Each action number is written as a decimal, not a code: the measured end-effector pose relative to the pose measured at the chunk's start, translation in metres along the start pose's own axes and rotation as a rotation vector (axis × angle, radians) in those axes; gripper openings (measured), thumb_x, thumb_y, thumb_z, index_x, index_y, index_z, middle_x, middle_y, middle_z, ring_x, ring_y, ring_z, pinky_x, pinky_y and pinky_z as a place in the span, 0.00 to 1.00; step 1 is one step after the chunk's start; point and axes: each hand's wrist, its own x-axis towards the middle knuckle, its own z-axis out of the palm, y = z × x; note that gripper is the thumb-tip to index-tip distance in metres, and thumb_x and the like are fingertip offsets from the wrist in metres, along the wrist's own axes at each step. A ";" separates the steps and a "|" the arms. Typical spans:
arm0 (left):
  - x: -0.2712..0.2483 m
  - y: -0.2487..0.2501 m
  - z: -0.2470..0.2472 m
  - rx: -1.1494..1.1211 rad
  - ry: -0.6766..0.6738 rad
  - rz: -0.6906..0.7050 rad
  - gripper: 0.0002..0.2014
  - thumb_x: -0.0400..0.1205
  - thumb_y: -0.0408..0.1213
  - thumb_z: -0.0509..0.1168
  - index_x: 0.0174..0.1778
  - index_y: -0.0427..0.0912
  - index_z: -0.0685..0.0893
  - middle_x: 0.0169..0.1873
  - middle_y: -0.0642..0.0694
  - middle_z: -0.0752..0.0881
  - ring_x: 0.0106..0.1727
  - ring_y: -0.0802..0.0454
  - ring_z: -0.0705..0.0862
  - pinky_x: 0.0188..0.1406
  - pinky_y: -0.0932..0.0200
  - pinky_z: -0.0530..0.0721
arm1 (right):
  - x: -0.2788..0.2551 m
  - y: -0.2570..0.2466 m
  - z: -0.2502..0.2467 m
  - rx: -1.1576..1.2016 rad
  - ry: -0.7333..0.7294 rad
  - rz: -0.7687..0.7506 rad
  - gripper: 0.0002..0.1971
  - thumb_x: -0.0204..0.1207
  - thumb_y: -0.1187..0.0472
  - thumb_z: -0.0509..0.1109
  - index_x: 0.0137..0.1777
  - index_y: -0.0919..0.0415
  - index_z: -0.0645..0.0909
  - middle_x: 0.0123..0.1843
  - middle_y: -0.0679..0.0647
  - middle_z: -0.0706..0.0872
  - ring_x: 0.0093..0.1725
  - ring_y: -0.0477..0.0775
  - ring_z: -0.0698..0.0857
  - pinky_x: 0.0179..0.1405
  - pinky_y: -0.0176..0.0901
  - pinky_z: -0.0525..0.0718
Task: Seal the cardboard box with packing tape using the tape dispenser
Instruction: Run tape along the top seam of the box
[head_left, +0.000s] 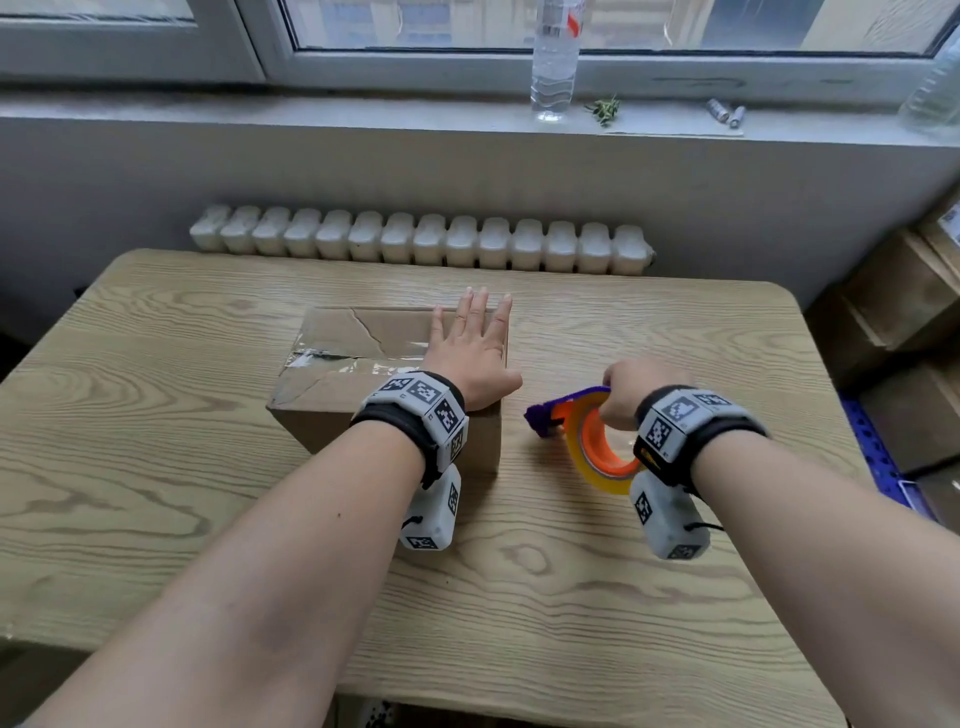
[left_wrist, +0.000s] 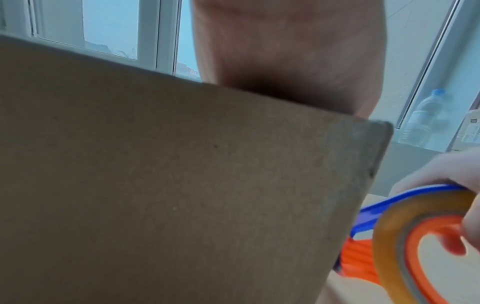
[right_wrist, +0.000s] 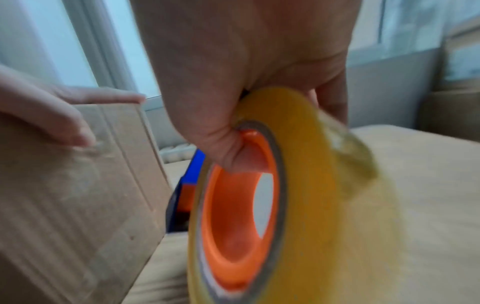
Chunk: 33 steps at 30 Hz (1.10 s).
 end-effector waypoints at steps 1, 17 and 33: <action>0.000 -0.002 0.000 -0.010 -0.003 0.014 0.44 0.80 0.55 0.57 0.84 0.51 0.35 0.84 0.44 0.34 0.84 0.48 0.32 0.80 0.39 0.31 | 0.002 0.004 0.005 0.050 0.002 0.031 0.07 0.71 0.59 0.65 0.46 0.57 0.81 0.42 0.54 0.85 0.42 0.58 0.82 0.38 0.42 0.78; -0.032 -0.095 -0.013 -0.153 0.111 -0.322 0.38 0.81 0.65 0.49 0.84 0.56 0.43 0.85 0.48 0.37 0.85 0.49 0.33 0.79 0.32 0.34 | 0.034 -0.025 0.021 0.425 -0.048 0.107 0.13 0.78 0.56 0.67 0.58 0.62 0.81 0.53 0.62 0.87 0.59 0.64 0.84 0.47 0.45 0.81; -0.029 -0.144 -0.034 -0.386 0.020 -0.506 0.56 0.63 0.66 0.75 0.81 0.45 0.55 0.73 0.34 0.71 0.69 0.36 0.78 0.60 0.48 0.79 | 0.001 -0.147 -0.034 0.585 0.101 0.047 0.48 0.63 0.42 0.79 0.80 0.50 0.59 0.75 0.56 0.75 0.73 0.61 0.75 0.69 0.52 0.76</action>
